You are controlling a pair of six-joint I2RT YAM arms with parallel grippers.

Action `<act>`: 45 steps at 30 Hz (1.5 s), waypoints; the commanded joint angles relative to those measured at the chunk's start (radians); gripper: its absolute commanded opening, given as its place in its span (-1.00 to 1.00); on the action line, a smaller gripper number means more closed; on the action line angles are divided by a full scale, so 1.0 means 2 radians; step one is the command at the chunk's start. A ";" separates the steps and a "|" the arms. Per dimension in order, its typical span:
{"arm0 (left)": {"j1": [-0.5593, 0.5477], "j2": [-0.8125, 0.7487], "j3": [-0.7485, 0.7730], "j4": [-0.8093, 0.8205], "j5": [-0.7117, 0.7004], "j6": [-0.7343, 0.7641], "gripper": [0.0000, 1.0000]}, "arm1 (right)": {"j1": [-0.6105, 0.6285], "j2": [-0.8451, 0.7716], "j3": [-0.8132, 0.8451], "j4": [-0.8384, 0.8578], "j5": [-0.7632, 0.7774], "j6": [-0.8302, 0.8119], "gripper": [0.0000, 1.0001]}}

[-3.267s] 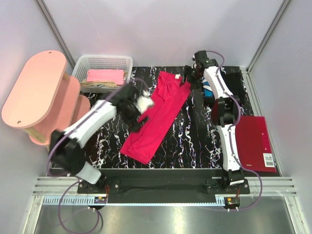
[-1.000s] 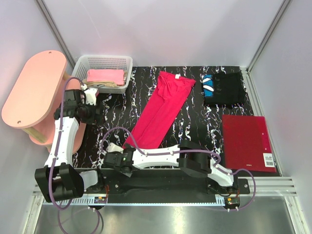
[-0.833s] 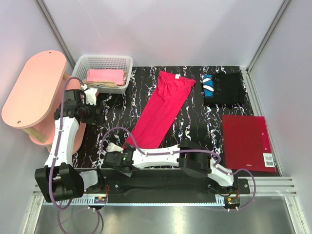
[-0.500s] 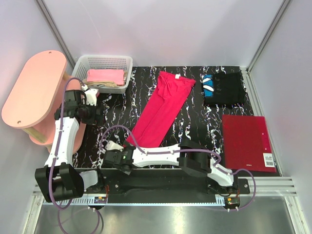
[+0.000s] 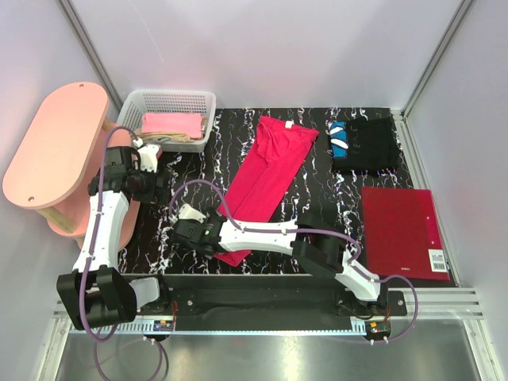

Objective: Fold and stack the t-shirts
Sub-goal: Grab the bottom of the folded rectangular tshirt with right arm

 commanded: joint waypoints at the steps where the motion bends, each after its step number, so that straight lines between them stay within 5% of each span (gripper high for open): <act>1: 0.002 -0.011 -0.002 0.015 0.011 0.008 0.98 | 0.005 -0.002 0.008 0.009 -0.004 0.011 0.75; 28: 0.002 -0.011 -0.003 0.015 0.009 0.010 0.98 | 0.042 0.010 -0.030 0.007 -0.034 0.051 0.73; 45: 0.002 -0.008 0.002 0.015 -0.001 0.011 0.98 | 0.014 0.047 -0.079 0.039 -0.076 0.067 0.37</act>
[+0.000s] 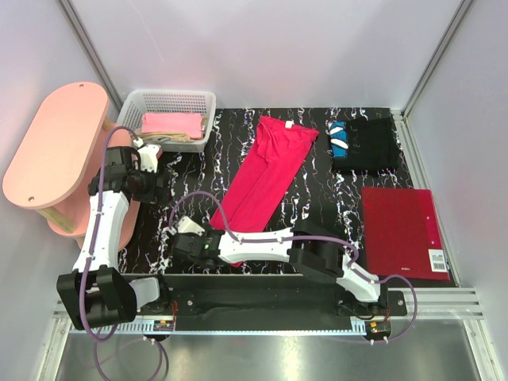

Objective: Fold and stack the t-shirts
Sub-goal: Grab the bottom of the folded rectangular tshirt with right arm

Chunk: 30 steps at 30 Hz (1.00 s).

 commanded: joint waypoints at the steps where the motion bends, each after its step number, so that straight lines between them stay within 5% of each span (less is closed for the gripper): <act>1: 0.002 -0.008 0.003 0.016 -0.002 0.008 0.98 | -0.020 0.045 -0.046 -0.001 -0.044 0.018 0.36; 16: 0.001 -0.004 0.007 0.015 0.007 0.005 0.98 | -0.019 0.002 -0.127 0.004 -0.083 0.033 0.27; 30: 0.003 -0.005 0.012 0.013 0.009 0.002 0.98 | -0.010 -0.014 -0.109 -0.016 -0.092 0.026 0.26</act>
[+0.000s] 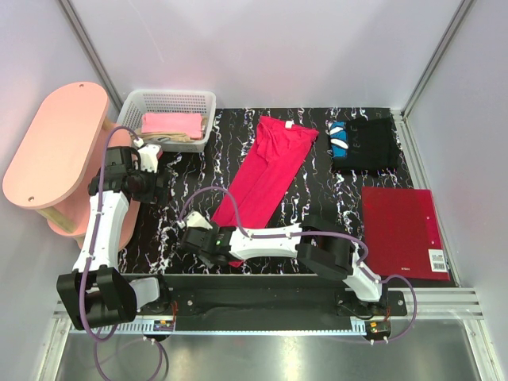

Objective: Fold and stack the t-shirts
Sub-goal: Grab the bottom of the folded rectangular tshirt with right arm

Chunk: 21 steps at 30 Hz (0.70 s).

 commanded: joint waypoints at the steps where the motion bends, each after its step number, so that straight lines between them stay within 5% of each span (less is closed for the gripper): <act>1: 0.001 -0.005 0.012 0.015 0.010 -0.002 0.98 | 0.009 0.032 -0.025 -0.098 -0.045 -0.007 0.26; 14: 0.002 -0.002 0.012 0.014 0.012 -0.002 0.98 | -0.014 0.034 -0.043 -0.088 -0.098 0.015 -0.10; 21: 0.002 -0.004 0.008 0.013 0.014 -0.002 0.98 | -0.023 0.041 -0.048 -0.085 -0.109 0.028 -0.60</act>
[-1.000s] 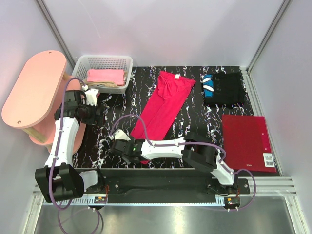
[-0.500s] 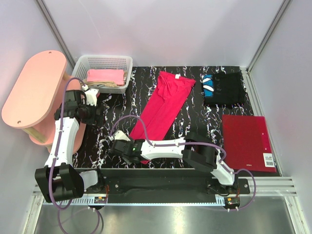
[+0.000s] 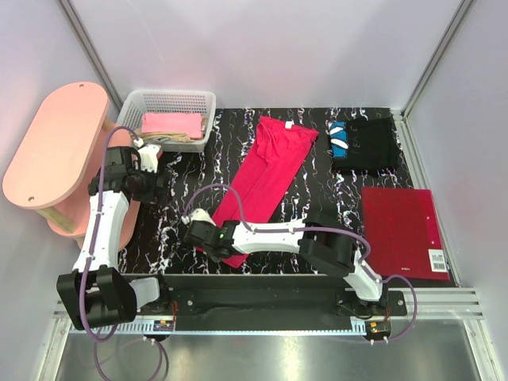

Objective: Fold and stack the t-shirts
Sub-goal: Grab the bottom of the folded rectangular tshirt with right arm

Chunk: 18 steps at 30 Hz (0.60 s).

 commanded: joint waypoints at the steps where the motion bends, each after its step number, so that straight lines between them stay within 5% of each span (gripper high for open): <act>1: 0.002 -0.005 0.007 0.014 0.014 -0.003 0.98 | -0.009 0.047 -0.039 -0.080 -0.050 0.018 -0.78; 4: 0.002 -0.008 0.007 0.014 0.012 -0.001 0.97 | -0.016 0.045 -0.033 -0.089 -0.042 0.011 -1.00; 18: 0.002 -0.016 0.005 0.014 0.012 -0.002 0.98 | 0.030 0.009 0.070 -0.191 -0.014 -0.011 -1.00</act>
